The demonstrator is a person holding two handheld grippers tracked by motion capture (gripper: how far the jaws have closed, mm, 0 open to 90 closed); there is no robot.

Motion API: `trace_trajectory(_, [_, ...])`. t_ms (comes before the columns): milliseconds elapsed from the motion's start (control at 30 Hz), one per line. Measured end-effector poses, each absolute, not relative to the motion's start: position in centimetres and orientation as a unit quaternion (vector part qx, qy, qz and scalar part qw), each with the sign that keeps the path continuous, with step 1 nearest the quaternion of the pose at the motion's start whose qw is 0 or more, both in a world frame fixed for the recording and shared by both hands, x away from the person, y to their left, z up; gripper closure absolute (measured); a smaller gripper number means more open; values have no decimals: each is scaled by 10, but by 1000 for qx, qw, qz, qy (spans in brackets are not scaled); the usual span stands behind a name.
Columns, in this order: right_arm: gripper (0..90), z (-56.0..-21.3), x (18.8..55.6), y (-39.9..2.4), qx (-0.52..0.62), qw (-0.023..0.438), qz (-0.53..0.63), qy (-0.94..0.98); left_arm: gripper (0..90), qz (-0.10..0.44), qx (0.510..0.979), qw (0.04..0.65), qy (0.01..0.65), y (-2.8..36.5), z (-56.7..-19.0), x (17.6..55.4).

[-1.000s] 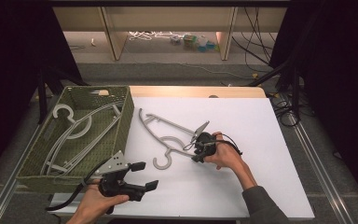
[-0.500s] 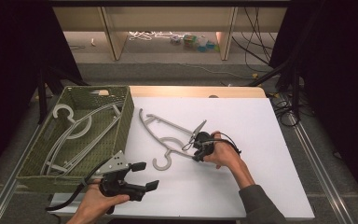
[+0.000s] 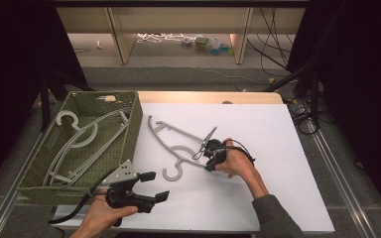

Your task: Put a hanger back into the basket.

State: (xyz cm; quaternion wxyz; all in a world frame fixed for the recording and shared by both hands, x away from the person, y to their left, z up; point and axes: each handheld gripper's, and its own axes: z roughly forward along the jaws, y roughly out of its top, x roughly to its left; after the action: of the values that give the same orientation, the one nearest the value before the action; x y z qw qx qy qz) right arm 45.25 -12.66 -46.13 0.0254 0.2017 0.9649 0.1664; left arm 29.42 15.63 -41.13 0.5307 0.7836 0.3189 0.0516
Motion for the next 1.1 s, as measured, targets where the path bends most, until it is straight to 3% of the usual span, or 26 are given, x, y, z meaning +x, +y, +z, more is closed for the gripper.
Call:
trace_trajectory(333, [825,-459,450,-123,187,33,153,970,208,61,785,528,319,159,-408,295])
trace_trajectory(767, [825,-444,432,-157,137,-13,206,969,245,108,782,514,335,164,-400,318])
trace_trajectory(967, [824,-435,419,-171,133,-22,218,967,265,152,810,474,309,149,-401,331])
trace_trajectory(1100, [824,-433,412,-176,119,-32,227,966,296,150,831,454,283,132,-404,342])
